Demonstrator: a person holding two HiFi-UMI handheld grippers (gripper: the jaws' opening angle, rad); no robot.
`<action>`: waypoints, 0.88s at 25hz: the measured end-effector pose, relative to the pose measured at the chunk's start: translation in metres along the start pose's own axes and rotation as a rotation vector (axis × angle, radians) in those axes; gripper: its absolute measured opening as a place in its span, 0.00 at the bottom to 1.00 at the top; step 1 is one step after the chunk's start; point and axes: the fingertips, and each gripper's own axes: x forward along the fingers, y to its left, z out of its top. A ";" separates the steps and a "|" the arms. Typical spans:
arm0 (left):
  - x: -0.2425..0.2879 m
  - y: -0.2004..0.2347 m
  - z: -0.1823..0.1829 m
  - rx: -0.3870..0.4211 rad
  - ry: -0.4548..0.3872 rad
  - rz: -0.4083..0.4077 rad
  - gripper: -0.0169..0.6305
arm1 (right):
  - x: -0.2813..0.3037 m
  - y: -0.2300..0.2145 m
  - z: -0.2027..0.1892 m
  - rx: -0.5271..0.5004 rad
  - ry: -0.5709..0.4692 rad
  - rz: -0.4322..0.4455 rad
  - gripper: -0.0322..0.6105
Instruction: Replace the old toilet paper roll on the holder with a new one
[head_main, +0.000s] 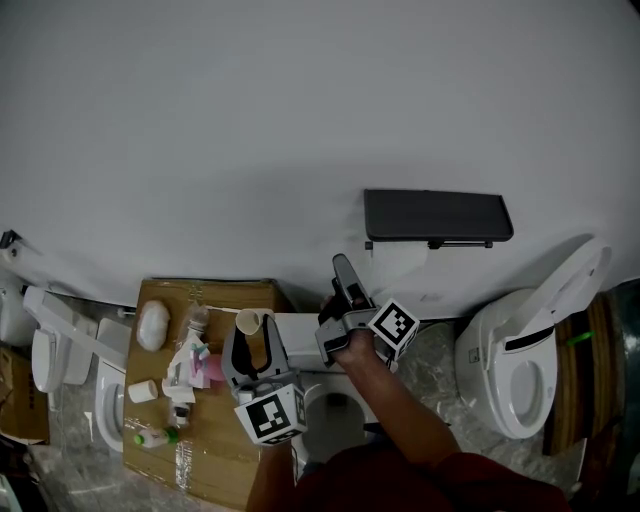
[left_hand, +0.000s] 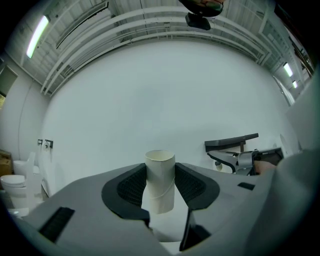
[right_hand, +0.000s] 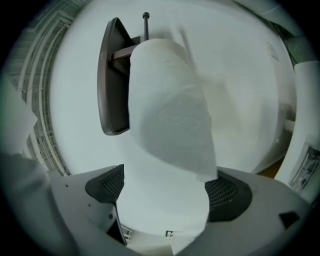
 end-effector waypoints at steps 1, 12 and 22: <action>-0.001 0.001 0.001 0.000 -0.002 0.000 0.33 | -0.004 0.003 -0.004 -0.017 0.012 -0.002 0.81; -0.010 -0.020 0.016 -0.020 -0.029 -0.064 0.33 | -0.058 0.035 -0.010 -0.089 0.009 0.036 0.77; -0.017 -0.055 0.018 -0.031 -0.032 -0.167 0.33 | -0.113 0.034 0.028 -0.086 -0.148 -0.018 0.10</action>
